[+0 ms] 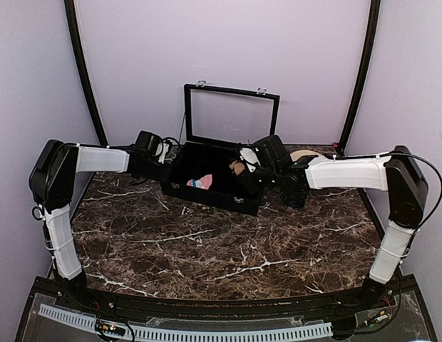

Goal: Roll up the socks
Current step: Move the storage box to the center of the board.

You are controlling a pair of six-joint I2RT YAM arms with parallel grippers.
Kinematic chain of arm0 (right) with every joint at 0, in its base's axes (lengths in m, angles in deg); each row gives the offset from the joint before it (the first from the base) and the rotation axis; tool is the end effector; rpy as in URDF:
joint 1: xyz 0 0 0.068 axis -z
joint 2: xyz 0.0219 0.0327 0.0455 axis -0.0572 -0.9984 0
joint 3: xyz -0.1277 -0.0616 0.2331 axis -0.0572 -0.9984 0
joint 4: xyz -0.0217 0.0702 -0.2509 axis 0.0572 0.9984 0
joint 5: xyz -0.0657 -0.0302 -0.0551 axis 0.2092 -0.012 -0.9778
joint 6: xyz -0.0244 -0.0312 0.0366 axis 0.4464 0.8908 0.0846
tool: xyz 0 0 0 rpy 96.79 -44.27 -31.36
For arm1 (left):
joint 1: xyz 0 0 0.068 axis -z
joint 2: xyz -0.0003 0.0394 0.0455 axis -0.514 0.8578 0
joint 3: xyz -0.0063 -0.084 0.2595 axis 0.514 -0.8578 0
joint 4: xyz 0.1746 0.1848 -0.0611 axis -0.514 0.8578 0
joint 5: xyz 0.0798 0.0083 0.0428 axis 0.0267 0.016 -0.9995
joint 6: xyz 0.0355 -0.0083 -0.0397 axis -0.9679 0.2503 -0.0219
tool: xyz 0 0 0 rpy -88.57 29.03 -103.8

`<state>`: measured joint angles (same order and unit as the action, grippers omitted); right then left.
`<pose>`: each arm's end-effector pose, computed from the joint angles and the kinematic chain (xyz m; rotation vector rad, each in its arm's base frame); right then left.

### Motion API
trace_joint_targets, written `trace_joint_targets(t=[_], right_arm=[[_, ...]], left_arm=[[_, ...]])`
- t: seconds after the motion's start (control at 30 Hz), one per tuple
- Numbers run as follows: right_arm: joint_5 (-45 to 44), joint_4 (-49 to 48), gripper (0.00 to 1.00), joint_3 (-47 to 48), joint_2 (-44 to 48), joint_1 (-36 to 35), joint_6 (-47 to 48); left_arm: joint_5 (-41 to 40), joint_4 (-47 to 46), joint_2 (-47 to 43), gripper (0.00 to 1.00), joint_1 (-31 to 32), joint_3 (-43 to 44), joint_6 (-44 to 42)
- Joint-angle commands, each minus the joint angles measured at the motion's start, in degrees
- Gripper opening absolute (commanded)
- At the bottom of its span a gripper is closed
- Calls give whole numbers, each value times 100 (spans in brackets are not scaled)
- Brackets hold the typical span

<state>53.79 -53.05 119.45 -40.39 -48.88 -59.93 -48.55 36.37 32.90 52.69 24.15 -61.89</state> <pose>0.2897 0.2850 0.2349 -0.6752 2.0828 0.2468 0.4024 -0.1585 0.1850 0.4057 2.2936 -0.1299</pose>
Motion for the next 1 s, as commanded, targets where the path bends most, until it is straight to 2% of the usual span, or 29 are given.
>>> trace_joint_targets(t=[0.0,0.5,0.97], right_arm=[[70,50,0,-49,198,-119,-27],[240,568,0,-62,172,-292,-119],[425,1595,0,502,-371,-298,-133]], left_arm=[[-283,960,-118,0,39,-646,-530],[-410,853,-853,0,33,-1656,-204],[-475,955,-988,0,39,-1691,-218]])
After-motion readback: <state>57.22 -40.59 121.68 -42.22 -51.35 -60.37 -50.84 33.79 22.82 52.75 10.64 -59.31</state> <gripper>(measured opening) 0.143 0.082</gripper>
